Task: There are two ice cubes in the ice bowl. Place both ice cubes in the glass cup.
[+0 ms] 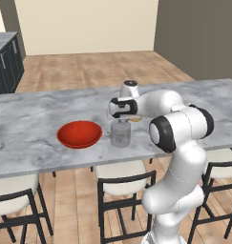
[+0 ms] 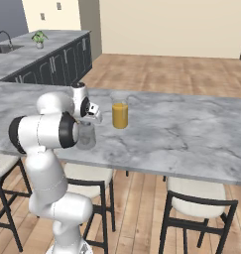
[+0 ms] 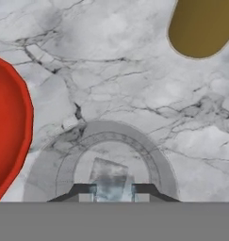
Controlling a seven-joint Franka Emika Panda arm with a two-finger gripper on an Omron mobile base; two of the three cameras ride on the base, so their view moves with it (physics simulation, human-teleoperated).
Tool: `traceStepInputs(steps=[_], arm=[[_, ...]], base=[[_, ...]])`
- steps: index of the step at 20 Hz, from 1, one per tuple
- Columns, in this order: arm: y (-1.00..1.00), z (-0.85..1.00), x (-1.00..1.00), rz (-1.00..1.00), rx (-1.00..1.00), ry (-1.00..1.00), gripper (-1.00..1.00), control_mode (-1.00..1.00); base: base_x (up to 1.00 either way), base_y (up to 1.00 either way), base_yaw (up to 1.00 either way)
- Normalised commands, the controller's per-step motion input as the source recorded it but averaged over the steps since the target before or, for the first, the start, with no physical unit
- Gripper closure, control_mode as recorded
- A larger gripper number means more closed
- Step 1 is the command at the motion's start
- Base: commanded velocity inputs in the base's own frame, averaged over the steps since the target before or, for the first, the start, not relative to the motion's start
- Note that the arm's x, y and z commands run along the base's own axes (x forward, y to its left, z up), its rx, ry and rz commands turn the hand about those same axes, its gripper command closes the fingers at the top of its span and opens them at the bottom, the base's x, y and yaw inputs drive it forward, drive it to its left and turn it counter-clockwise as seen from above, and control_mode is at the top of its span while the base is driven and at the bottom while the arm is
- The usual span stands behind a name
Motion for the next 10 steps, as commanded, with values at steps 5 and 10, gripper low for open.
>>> traceStepInputs(steps=[5, 10], arm=[[0.00, -0.17, 0.12, 0.00, 0.00, 0.00, 1.00, -1.00], [0.09, -0.09, 0.08, 0.00, -0.02, 0.00, -1.00, -1.00]], base=[[0.00, 0.00, 0.00], [0.00, 0.00, 0.00]])
